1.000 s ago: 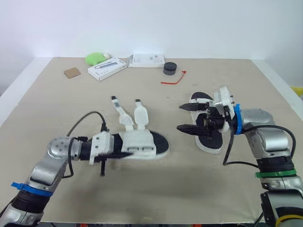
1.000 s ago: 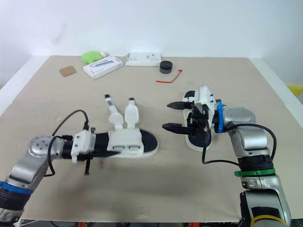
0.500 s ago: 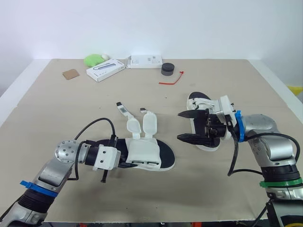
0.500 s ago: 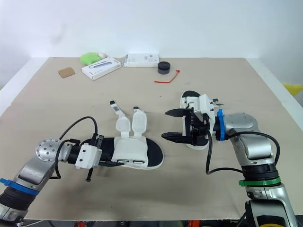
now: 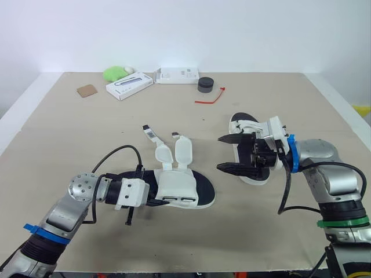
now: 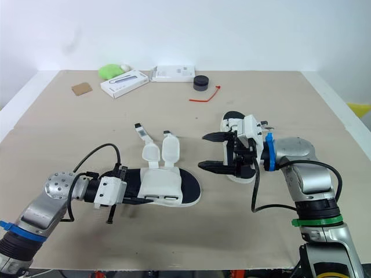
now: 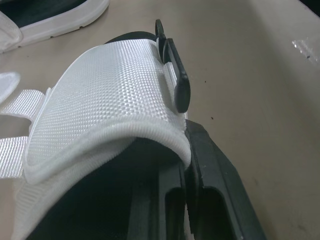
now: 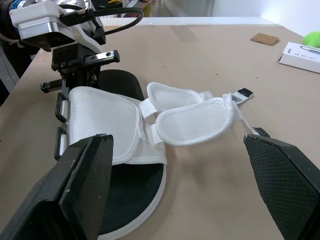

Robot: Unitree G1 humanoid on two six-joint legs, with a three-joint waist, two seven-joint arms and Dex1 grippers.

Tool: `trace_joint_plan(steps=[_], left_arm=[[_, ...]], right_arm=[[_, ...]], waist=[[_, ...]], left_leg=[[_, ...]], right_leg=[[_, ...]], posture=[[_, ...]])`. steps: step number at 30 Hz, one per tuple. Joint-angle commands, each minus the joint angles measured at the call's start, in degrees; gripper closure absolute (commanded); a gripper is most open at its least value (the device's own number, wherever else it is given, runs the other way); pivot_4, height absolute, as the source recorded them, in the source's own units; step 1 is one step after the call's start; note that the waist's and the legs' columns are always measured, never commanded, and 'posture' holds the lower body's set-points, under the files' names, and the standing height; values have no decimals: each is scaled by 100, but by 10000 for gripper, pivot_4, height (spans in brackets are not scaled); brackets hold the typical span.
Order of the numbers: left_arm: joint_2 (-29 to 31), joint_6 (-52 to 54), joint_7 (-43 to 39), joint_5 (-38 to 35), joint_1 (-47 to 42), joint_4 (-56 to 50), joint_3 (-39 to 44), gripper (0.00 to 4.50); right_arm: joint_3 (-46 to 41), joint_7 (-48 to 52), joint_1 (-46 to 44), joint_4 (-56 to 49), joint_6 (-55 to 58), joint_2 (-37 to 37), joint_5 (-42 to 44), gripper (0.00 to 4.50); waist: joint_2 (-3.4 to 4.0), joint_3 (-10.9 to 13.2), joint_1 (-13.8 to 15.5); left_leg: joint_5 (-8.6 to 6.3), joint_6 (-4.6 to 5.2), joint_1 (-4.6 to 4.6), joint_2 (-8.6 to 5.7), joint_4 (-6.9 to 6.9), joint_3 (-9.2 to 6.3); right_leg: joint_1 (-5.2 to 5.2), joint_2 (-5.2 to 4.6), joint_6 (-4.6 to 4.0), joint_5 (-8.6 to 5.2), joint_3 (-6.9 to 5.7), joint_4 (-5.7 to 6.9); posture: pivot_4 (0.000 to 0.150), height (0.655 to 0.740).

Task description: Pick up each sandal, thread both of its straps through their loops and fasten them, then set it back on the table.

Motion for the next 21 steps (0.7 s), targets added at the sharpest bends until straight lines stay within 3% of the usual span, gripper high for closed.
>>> trace_joint_plan(steps=[1,3,4,5,8,14,15,18,21], left_arm=[[188,244,-90,-289,21,-352,167,33882],[318,542,-128,-510,53,-552,231,22123],[379,670,-159,-608,75,-640,263,19107],[437,807,-189,-701,97,-717,294,10870],[702,1398,-266,-1140,145,-931,531,1781],[865,2275,67,-1846,-31,-948,1229,645],[868,2447,109,-1980,-68,-951,1314,0],[800,2969,442,-2283,-276,-906,1511,0],[695,3227,670,-2408,-449,-899,1566,0]], right_arm=[[-34,75,-121,-24,-109,14,23,0],[-28,97,-124,11,-139,13,8,0],[-28,107,-123,24,-147,11,2,0],[-28,121,-122,35,-150,8,-2,0],[-1,213,-66,29,-172,-50,-38,0],[155,96,32,-38,-242,41,-234,0],[188,83,53,-80,-232,61,-236,5353],[325,-29,205,-310,-161,154,-257,12816],[481,-99,430,-582,-140,183,-344,26498]], waist=[[0,0,-1],[0,0,-1],[0,0,-1],[0,0,-1],[-2,1,-3],[-2,1,-7],[-2,1,-6],[-2,1,-5],[-2,1,-4]], left_leg=[[0,0,0,1,0,0],[0,0,0,3,0,-1],[0,0,0,3,0,-1],[0,0,0,4,0,1],[0,0,1,4,0,1],[0,0,3,10,0,1],[0,0,3,10,0,1],[0,0,3,10,0,1],[0,0,3,10,0,-2]], right_leg=[[0,1,0,0,0,0],[-1,3,-1,-1,-1,0],[0,3,-1,-1,-1,0],[-1,3,-1,-1,0,0],[0,5,0,-1,1,0],[0,12,-1,-4,-1,1],[0,12,-2,-4,-1,1],[0,12,-3,-4,-1,1],[0,12,-4,-5,-2,1]], posture=[[1500,7400],[1500,7400],[1500,7400],[1500,7400],[1500,7400],[1500,7400],[1500,7400],[1500,7400],[1500,7400]])
